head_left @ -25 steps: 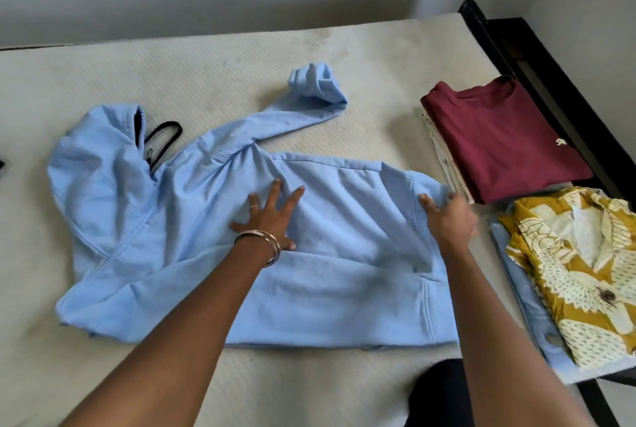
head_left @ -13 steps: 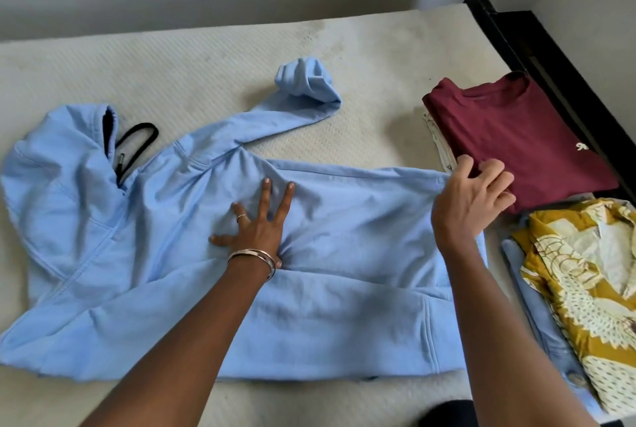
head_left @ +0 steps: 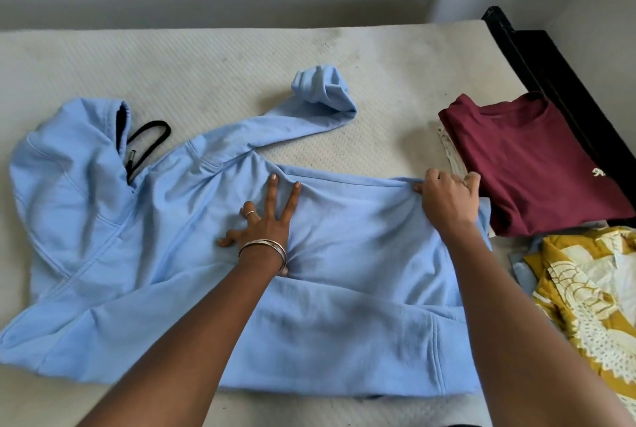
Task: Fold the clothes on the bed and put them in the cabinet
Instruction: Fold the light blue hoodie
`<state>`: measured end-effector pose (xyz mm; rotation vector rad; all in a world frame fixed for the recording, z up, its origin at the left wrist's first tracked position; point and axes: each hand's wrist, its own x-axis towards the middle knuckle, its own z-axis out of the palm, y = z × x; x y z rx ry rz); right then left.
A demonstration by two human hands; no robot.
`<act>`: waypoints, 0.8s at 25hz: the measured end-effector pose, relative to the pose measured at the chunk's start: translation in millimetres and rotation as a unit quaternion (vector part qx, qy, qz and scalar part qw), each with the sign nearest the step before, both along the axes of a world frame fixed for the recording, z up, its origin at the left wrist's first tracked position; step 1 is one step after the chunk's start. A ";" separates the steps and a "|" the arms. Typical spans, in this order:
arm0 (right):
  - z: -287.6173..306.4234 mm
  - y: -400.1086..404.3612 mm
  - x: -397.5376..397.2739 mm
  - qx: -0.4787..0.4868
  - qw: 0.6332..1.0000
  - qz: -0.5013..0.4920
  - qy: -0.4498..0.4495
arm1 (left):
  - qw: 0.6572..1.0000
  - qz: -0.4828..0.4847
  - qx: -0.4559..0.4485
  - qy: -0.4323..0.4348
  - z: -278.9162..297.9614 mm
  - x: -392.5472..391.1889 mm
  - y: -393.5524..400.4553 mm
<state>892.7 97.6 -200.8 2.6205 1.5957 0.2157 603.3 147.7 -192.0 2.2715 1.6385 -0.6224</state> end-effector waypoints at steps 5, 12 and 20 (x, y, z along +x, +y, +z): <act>12.7 3.1 2.5 -0.065 0.993 -0.088 -0.039 | 1.000 -0.010 -0.012 -0.003 1.3 -8.6 2.8; 36.4 -2.7 26.6 -0.171 0.971 0.063 0.153 | 0.963 -0.242 0.118 -0.017 17.0 15.1 115.0; 52.7 -45.1 28.7 -0.087 0.991 0.092 -0.034 | 0.931 -0.208 0.171 0.248 56.8 -26.7 135.0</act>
